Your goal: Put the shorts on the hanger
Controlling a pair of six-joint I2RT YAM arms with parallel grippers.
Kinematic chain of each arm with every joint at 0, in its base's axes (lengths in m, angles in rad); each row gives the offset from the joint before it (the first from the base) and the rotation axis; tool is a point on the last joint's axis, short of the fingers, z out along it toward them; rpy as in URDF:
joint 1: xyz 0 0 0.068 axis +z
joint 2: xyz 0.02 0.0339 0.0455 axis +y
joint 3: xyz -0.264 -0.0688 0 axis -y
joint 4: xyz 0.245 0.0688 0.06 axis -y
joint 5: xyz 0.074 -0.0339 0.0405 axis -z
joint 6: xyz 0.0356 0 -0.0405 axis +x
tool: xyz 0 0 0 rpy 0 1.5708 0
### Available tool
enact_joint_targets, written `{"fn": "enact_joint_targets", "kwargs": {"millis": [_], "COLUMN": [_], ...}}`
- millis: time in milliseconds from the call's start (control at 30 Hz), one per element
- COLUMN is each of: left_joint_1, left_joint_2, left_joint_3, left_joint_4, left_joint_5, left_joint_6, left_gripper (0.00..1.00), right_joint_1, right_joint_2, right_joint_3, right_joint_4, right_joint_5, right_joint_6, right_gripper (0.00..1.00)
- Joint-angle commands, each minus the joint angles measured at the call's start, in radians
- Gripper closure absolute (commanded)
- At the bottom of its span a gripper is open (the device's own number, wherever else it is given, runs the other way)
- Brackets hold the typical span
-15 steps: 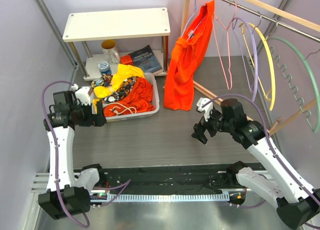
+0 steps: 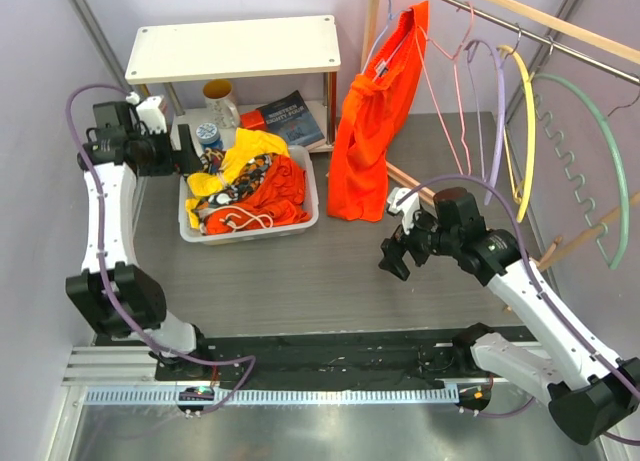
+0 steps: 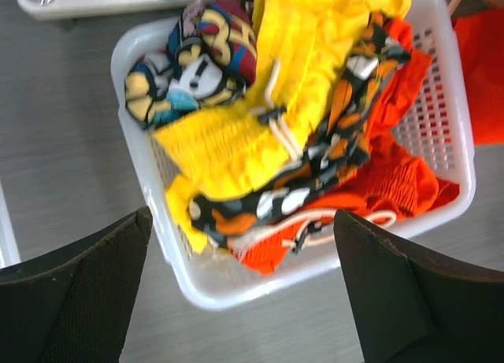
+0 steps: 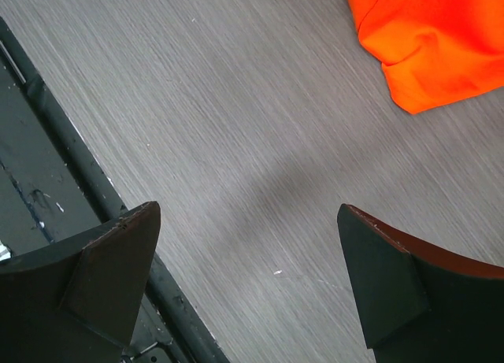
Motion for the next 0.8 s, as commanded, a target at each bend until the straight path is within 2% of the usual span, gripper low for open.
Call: {"fn": "enact_joint_targets", "kwargs": {"millis": [0, 200, 333, 467, 767], "left_joint_1": [-0.032, -0.135, -0.213, -0.279, -0.316], "left_joint_2": [0.099, 0.257, 0.346, 0.434, 0.569], "left_joint_3": [0.126, 0.223, 0.281, 0.349, 0.393], "left_joint_4": [0.064, 0.064, 0.059, 0.065, 0.061], "left_joint_5": [0.089, 0.054, -0.021, -0.128, -0.283], "left_joint_6": [-0.047, -0.021, 0.011, 0.022, 0.022], "left_gripper": [0.1, 0.4, 0.5, 0.54, 0.56], "right_joint_1": [0.001, 0.001, -0.001, 0.001, 0.001], "right_joint_2": [0.013, 0.033, 0.046, 0.059, 0.076], "right_joint_3": [0.051, 0.044, 0.046, 0.055, 0.071], "right_joint_4": [0.049, 0.057, 0.058, 0.061, 0.063], "right_joint_5": [-0.006, -0.009, -0.006, -0.004, -0.007], "right_joint_6": [0.01, 0.022, 0.027, 0.033, 0.041], "right_gripper": [0.0, 0.0, 0.0, 0.0, 0.0]}}
